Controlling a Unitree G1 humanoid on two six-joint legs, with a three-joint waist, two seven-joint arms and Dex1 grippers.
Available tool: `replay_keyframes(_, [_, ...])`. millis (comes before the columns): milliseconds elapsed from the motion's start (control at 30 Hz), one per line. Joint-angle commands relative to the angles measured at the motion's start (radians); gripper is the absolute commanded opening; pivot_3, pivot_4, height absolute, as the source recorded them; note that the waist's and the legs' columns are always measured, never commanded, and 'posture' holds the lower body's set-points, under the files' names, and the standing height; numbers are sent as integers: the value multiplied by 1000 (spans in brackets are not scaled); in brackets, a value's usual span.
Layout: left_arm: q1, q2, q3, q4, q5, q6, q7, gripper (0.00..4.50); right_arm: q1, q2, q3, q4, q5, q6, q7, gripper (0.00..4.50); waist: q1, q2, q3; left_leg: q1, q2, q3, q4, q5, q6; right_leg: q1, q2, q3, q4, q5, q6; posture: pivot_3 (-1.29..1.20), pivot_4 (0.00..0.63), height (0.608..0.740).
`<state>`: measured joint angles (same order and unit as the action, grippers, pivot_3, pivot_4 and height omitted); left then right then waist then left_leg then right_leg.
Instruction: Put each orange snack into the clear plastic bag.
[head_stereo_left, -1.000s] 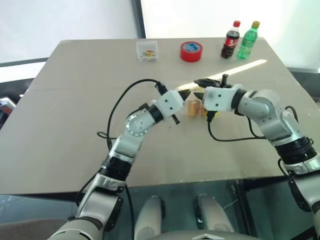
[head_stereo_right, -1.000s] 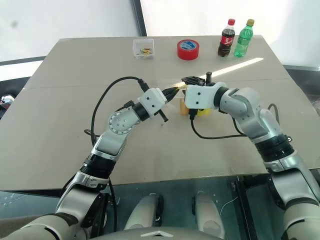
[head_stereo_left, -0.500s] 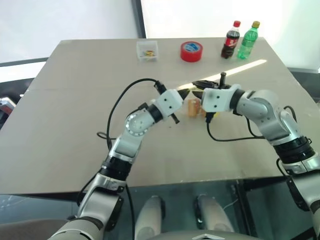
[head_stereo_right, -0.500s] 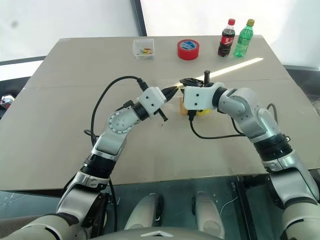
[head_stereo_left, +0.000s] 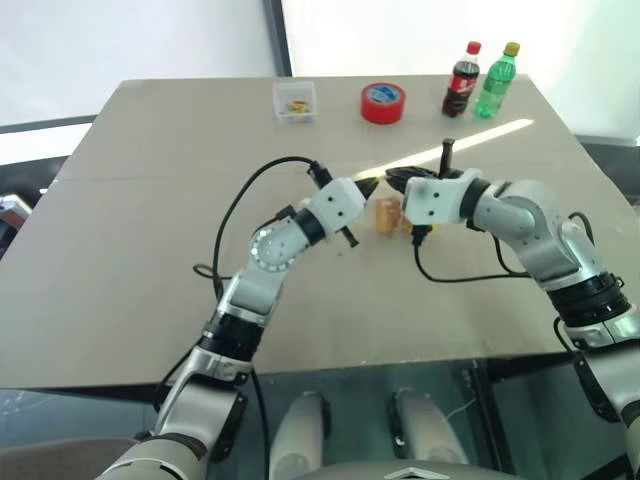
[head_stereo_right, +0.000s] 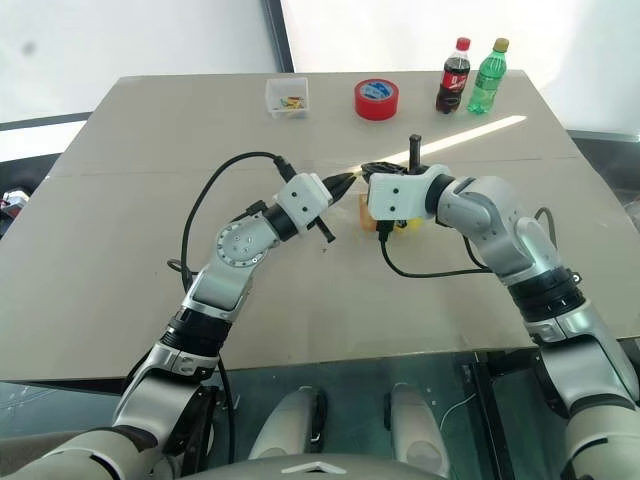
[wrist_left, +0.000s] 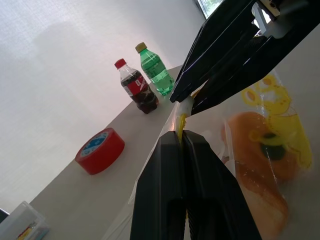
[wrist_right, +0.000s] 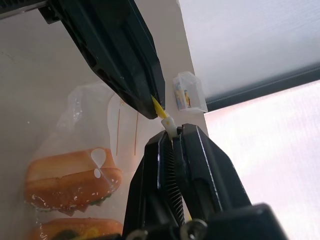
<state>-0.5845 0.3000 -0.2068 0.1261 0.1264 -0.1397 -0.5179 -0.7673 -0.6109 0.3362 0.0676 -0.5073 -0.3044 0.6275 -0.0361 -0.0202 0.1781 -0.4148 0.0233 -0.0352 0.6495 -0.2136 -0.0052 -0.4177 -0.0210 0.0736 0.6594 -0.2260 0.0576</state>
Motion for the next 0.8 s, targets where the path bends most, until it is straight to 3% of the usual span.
replay_keyframes(33, [-4, -2, 6, -57, -10, -5, 1, 0, -7, 3, -26, -22, 6, 5, -11, 247, 0, 0, 0, 0, 0, 0, 0, 0, 0, 0, 0, 0, 0, 0, 0, 0, 150, 740])
replay_keyframes(433, [7, 13, 17, -62, 3, -1, 11, 0, 17, -28, -52, -19, -3, 27, -20, 247, 0, 0, 0, 0, 0, 0, 0, 0, 0, 0, 0, 0, 0, 0, 0, 0, 150, 740])
replay_keyframes(800, [-46, 62, 53, 35, 15, -47, 49, 0, 108, -118, -209, -36, 82, 187, -29, 247, 2, 0, 0, 0, 0, 0, 0, 0, 0, 0, 0, 0, 0, 0, 0, 0, 150, 740])
